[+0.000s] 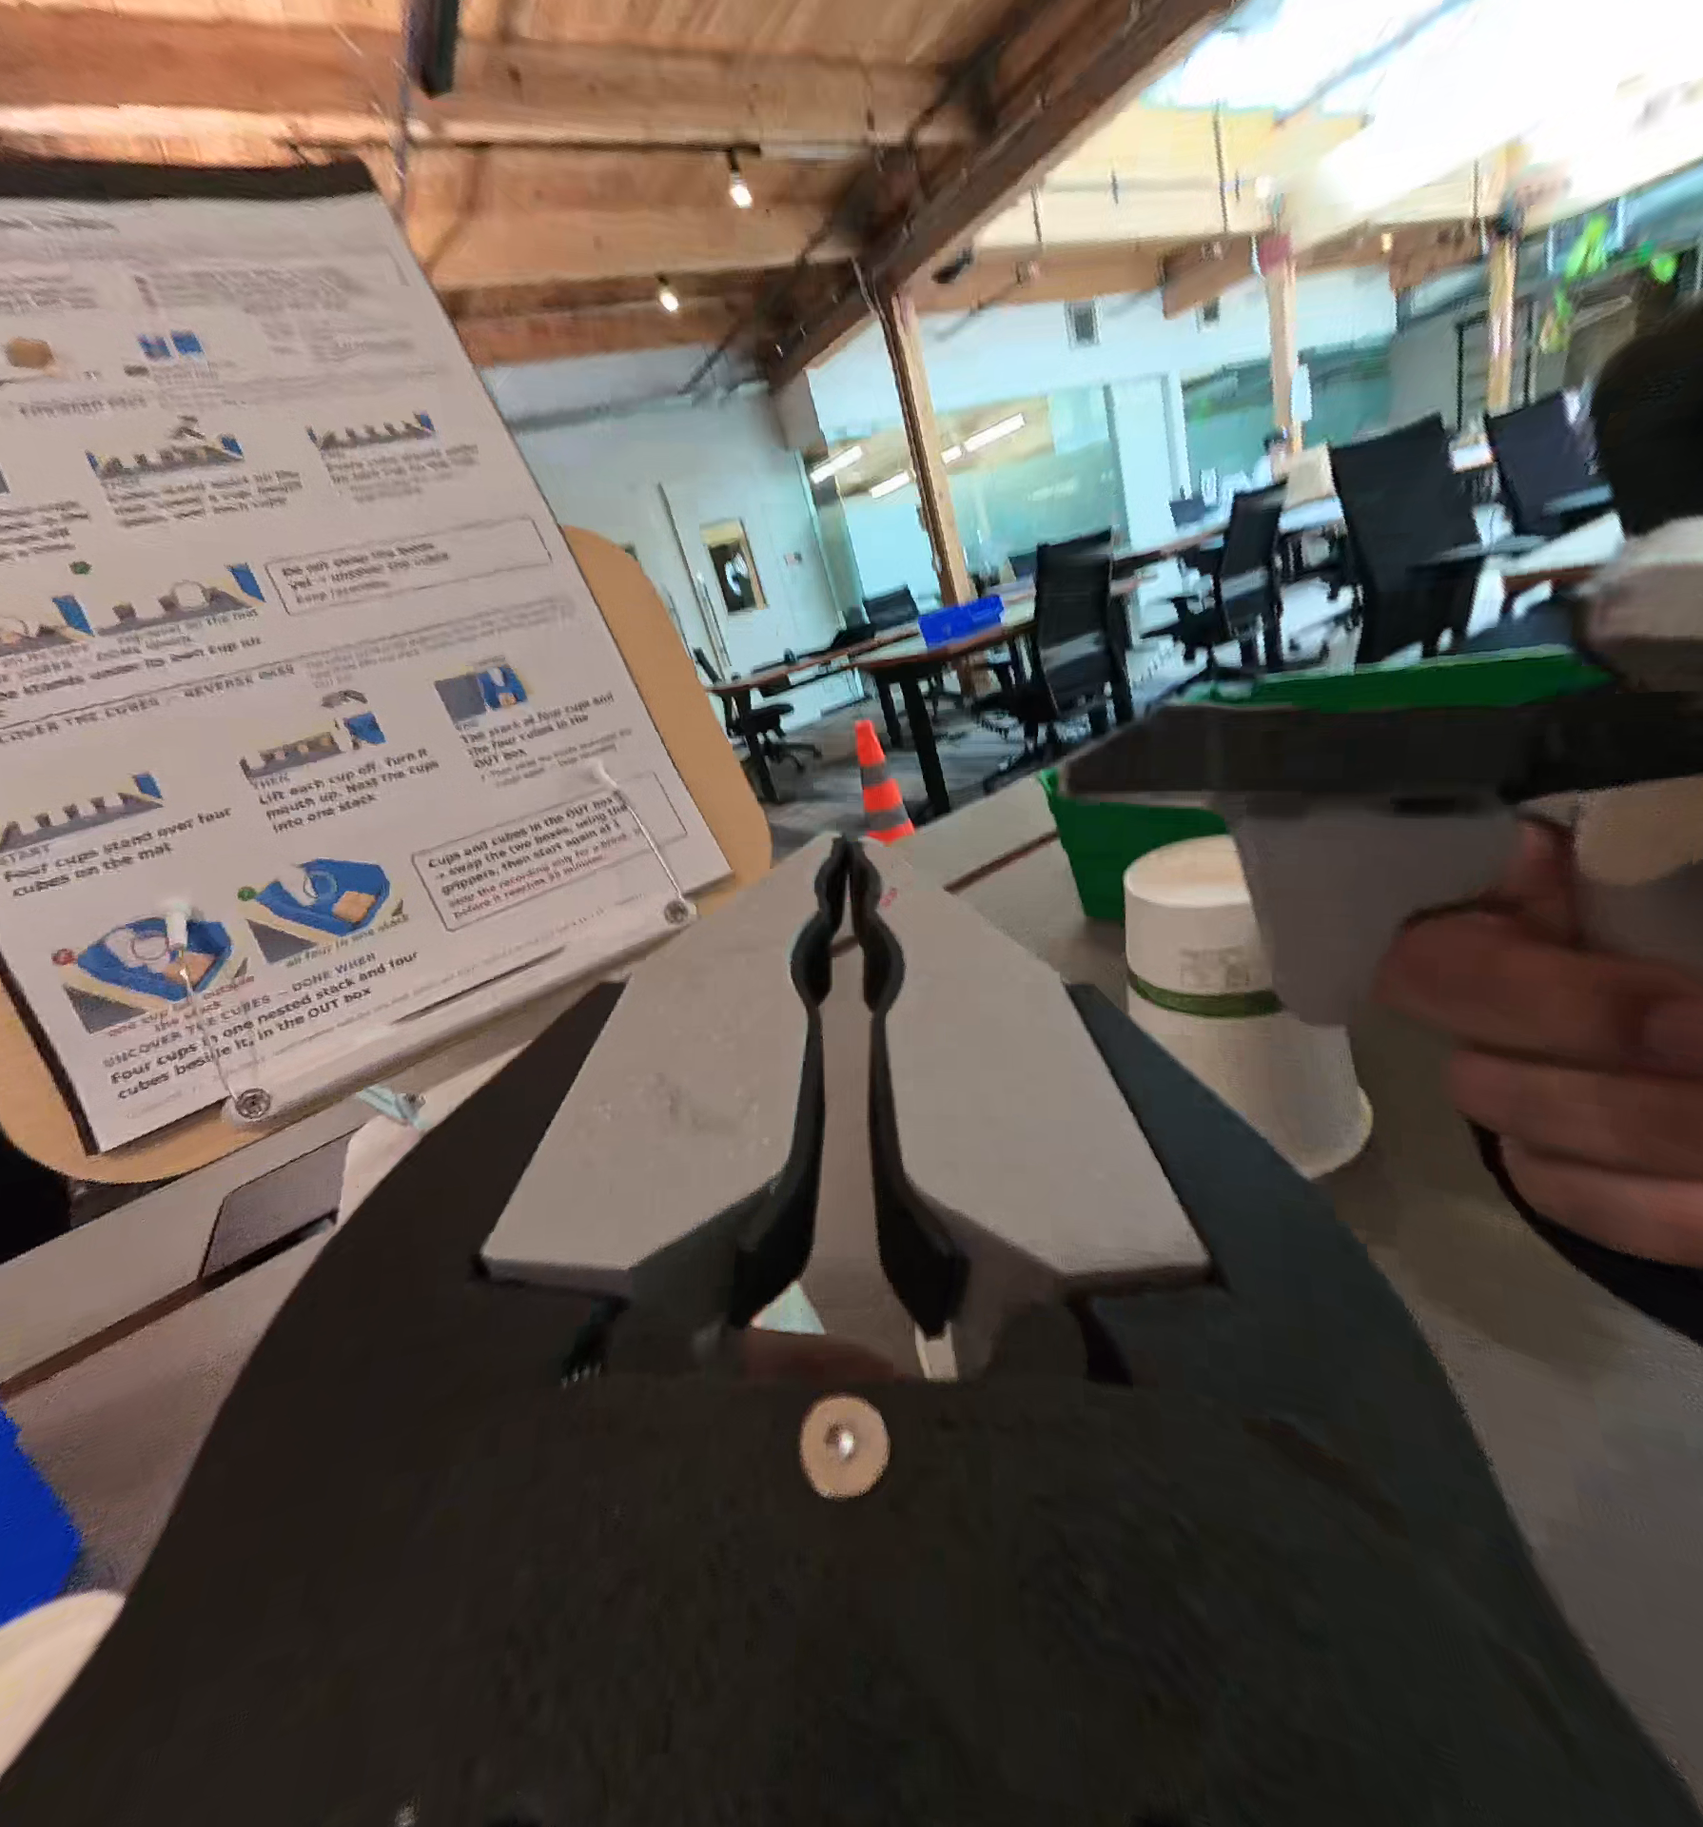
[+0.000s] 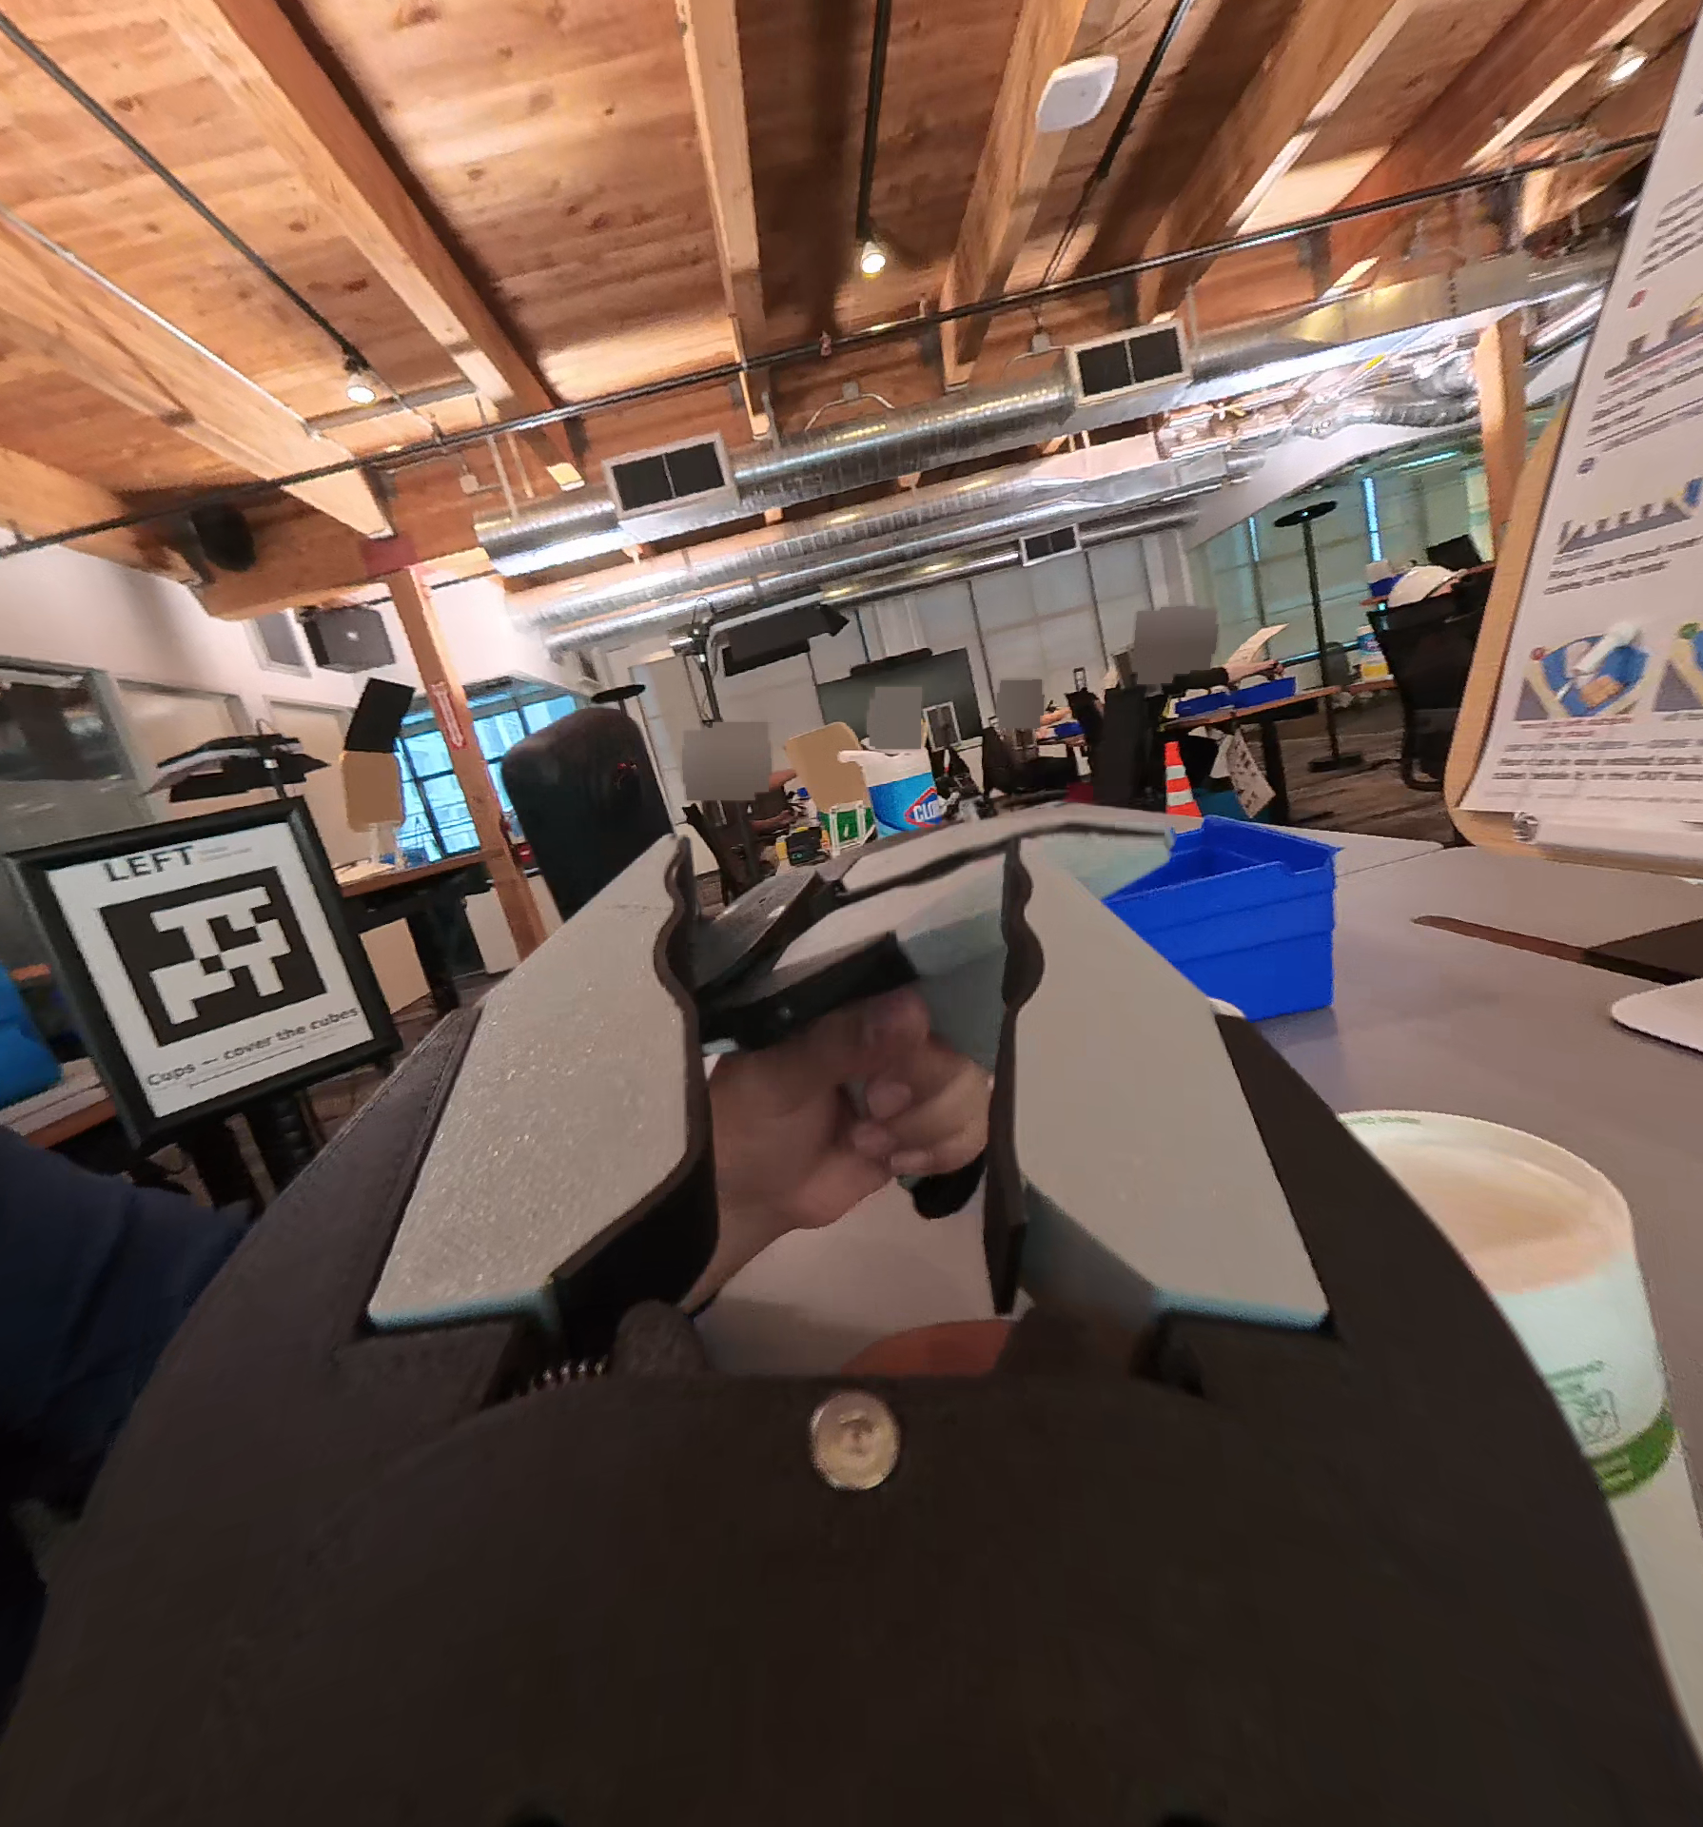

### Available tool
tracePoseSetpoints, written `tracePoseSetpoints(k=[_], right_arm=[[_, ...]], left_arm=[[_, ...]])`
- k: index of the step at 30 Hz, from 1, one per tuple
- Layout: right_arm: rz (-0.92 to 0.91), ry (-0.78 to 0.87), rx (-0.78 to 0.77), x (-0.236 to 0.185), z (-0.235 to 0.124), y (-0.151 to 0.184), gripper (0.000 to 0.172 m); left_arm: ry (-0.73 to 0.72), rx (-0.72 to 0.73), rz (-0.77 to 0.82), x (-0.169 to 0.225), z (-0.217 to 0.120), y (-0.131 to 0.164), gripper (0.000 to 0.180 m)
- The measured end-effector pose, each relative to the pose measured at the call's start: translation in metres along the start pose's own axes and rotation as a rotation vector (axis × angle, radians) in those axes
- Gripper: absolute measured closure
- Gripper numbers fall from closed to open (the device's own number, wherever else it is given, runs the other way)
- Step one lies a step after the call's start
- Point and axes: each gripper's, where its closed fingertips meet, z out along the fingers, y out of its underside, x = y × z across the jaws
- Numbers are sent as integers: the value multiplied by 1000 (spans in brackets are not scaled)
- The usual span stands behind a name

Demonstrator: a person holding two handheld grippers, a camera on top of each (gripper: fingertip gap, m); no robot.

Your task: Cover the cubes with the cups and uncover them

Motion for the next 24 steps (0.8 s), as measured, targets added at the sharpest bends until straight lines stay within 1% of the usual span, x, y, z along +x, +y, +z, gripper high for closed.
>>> tracePoseSetpoints(k=[1,2,3,5,7,9,10,13,15,17,19,21,24], right_arm=[[-1,9,7,2,-1,-1,114],[-2,10,16,2,-1,-3,120],[-7,8,25,1,-2,-4,128],[-36,13,41,-1,-3,-7,139],[-83,14,50,-4,-5,-10,154],[-104,27,68,-3,-8,-12,162],[-109,29,73,-1,-10,-12,170],[-110,55,63,7,-11,-8,172],[-121,78,26,12,-9,-1,172],[-160,112,1,15,-9,3,172],[-248,169,-41,19,-9,4,172],[-381,240,-95,22,-13,2,172],[-598,350,-160,25,-28,-4,172]], left_arm=[[32,-12,32,7,-2,4,180],[48,6,59,11,-5,6,180],[59,0,76,15,-7,10,180],[74,-12,91,22,-9,15,180],[105,-21,93,31,-8,16,180],[130,-31,104,38,-7,17,180],[136,-48,105,40,-7,20,180],[168,-111,49,42,-6,31,180],[200,-116,6,45,-5,32,180],[204,-103,11,45,-6,31,180],[209,-113,43,48,-5,33,180],[219,-137,74,53,-4,39,180],[252,-158,129,64,-4,46,180]])
